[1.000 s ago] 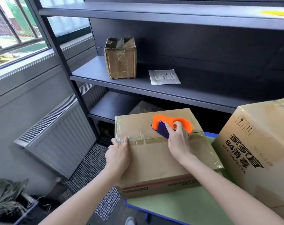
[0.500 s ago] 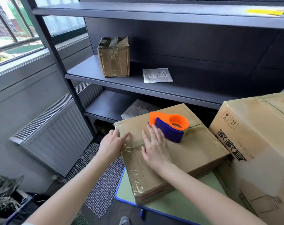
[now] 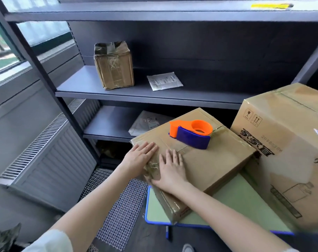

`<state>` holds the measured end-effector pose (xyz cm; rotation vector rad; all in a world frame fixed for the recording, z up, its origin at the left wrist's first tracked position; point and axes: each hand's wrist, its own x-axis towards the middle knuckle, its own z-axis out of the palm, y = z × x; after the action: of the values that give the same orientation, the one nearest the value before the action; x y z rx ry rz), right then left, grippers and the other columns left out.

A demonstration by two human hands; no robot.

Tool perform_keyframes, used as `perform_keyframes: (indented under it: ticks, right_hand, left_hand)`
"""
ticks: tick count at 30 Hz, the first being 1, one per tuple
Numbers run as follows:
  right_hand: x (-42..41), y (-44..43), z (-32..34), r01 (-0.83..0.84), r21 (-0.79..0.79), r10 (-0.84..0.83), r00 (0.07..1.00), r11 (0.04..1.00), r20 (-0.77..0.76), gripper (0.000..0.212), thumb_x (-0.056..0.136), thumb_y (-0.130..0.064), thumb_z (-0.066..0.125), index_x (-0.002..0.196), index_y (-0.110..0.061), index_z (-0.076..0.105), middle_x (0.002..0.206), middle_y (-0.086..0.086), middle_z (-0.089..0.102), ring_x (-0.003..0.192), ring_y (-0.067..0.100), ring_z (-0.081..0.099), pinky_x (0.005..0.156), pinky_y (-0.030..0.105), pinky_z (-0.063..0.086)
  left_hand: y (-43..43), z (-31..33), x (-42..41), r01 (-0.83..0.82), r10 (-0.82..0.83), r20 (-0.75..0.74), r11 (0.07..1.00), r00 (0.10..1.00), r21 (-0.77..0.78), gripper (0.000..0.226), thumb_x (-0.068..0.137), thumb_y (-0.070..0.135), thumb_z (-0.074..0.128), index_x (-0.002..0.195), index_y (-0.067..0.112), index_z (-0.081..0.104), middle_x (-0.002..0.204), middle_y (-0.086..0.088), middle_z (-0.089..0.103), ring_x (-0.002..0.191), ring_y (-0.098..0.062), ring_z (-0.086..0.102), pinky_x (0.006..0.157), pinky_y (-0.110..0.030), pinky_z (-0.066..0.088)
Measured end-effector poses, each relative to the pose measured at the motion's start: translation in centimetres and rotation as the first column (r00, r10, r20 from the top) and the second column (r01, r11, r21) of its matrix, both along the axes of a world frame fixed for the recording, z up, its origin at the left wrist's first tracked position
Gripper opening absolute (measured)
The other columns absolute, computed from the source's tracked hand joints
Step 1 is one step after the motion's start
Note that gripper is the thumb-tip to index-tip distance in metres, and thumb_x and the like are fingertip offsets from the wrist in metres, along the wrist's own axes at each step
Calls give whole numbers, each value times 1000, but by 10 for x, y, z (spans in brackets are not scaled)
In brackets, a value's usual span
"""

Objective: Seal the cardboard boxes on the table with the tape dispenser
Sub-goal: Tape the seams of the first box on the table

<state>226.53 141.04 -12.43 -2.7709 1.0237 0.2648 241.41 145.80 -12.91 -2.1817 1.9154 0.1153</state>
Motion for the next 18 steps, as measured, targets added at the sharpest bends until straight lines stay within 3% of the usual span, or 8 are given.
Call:
perform_keyframes:
  ticks: [4,9,12,15,18]
  right_hand:
    - [-3,-3,8,-57,23,59,996,998,-73,96,82,-60,53,150,-9,8,155,22,-3,142,41,-5,116,50,-1]
    - [-31,-9,12,-204,74,209,976,976,-68,95,81,-52,60,151,-12,9,156,16,-6,143,34,-9,117,42,-6]
    - [-52,-21,9,-276,141,282,959,951,-26,94,79,-43,66,151,-18,9,157,7,-11,144,24,-15,116,38,-11]
    - [-70,-39,13,-288,194,302,952,938,-45,92,79,-34,69,150,-29,10,157,-5,-10,144,15,-14,115,42,-12]
    - [-80,-54,21,-276,233,302,950,933,-83,91,81,-27,68,149,-35,8,156,-12,-11,143,11,-14,116,43,-10]
  left_hand:
    - [6,7,-8,27,-26,43,999,999,-19,105,77,48,69,151,22,0,159,2,3,145,-18,9,115,-31,12]
    - [24,11,-39,20,-16,116,999,993,-33,102,80,62,57,151,12,4,157,-6,12,136,-21,31,96,-33,43]
    - [29,9,-65,-6,14,146,999,989,-51,95,84,61,51,148,3,11,153,-15,22,126,-27,43,90,-34,44]
    - [29,10,-91,-11,15,172,1000,985,-21,92,89,58,47,147,-3,12,150,-21,27,126,-30,46,93,-36,44]
    - [22,12,-104,-43,44,168,999,985,-13,87,90,57,46,146,-2,16,145,-21,35,119,-31,51,86,-36,48]
